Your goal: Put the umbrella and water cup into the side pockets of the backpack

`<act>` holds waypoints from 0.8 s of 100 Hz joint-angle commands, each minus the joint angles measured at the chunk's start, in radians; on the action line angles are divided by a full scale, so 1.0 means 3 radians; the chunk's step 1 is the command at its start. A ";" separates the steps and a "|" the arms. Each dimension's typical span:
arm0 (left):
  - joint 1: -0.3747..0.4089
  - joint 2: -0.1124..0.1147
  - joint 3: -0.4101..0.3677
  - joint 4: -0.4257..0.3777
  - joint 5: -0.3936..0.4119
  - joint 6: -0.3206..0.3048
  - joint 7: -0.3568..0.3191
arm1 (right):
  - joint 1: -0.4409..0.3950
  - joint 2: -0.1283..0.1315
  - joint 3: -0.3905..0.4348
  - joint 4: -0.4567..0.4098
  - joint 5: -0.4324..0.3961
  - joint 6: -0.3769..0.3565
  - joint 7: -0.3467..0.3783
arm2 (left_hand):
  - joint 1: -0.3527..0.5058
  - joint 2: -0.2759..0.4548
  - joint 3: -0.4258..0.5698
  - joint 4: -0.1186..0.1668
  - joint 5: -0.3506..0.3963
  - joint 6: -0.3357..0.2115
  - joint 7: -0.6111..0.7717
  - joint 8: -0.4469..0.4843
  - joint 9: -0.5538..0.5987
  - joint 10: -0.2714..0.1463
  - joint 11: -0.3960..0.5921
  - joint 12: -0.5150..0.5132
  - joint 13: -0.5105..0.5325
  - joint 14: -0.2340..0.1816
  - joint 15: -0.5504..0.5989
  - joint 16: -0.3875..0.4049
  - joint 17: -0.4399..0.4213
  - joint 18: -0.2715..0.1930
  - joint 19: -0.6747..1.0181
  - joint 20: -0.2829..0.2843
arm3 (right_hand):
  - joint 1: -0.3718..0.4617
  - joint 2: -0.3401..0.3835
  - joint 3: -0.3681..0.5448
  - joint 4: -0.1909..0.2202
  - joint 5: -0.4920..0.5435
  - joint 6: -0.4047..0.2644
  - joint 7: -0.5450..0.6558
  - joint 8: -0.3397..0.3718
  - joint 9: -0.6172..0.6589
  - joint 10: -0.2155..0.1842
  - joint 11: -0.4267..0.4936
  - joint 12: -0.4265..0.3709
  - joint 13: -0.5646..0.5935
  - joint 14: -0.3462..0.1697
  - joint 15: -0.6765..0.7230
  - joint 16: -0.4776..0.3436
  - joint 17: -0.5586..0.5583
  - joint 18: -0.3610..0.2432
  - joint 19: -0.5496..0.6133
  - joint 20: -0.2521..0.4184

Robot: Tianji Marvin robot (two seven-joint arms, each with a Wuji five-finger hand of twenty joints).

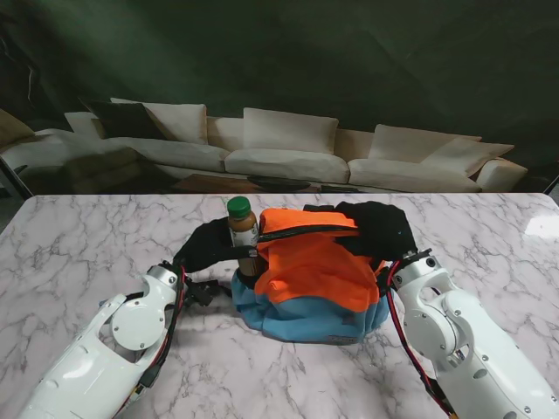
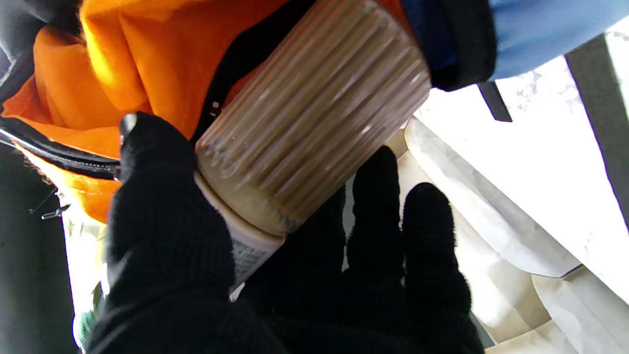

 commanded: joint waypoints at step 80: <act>-0.0130 0.0051 0.0156 0.0263 0.0172 -0.0155 -0.0261 | -0.0028 -0.0001 -0.0058 0.0036 -0.0007 -0.0075 -0.0005 | 0.0875 0.0577 0.0440 0.0173 0.0390 -0.0658 0.0041 -0.0350 0.0136 -0.0467 0.0021 -0.0313 0.0204 -0.0201 -0.0144 -0.0180 -0.0074 -0.0064 0.0000 -0.0007 | 0.0480 0.0420 0.0359 0.0181 0.0266 -0.0737 0.0370 0.0181 -0.0003 -0.0087 0.0118 0.0017 0.0120 -0.0093 0.0059 0.0053 -0.0006 -0.0038 0.0040 -0.0004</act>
